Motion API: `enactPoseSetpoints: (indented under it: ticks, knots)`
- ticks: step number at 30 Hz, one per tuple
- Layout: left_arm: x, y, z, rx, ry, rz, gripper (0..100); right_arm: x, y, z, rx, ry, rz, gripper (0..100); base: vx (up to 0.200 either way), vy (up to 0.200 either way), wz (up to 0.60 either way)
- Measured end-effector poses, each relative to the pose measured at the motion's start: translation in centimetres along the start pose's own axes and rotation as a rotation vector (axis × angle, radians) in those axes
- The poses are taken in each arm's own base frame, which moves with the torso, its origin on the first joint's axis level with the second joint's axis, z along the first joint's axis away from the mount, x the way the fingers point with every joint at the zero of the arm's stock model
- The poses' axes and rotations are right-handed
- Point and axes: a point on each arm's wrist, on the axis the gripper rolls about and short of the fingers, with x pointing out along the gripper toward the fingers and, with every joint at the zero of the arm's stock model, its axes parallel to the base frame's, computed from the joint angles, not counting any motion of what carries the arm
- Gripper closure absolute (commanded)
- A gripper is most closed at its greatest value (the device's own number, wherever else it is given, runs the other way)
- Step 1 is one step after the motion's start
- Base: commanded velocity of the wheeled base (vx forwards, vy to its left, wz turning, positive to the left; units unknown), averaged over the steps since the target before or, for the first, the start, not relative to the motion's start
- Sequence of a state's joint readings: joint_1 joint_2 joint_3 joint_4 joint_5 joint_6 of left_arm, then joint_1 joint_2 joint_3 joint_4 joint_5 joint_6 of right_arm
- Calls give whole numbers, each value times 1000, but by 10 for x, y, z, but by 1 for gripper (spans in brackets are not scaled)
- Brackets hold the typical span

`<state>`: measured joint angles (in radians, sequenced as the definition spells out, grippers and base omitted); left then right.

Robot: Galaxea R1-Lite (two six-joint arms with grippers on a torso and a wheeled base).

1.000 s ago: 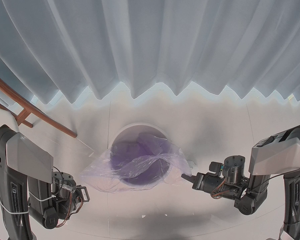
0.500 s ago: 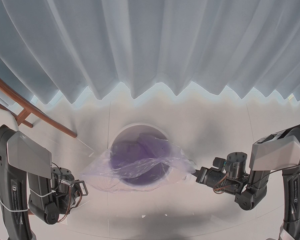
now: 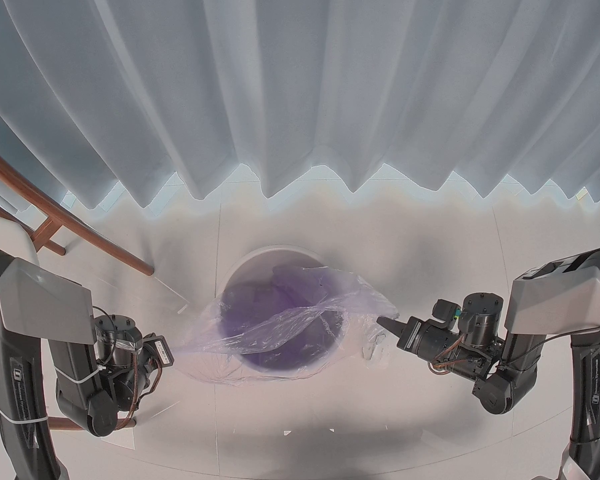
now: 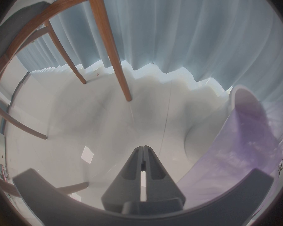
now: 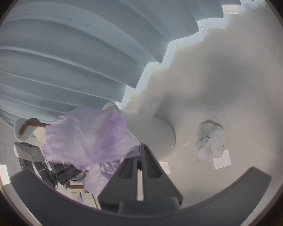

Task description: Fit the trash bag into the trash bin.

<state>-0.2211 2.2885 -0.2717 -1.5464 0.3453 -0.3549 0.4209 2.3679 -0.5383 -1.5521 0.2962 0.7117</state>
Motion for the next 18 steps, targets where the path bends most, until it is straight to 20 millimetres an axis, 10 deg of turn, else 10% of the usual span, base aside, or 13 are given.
enactPoseSetpoints:
  ticks: [18]
  knots:
    - [-88, -41, 64, -40, -241, -328, 100, -55, 87, 27, 103, 10, 288, 100, 0, 0, 0]
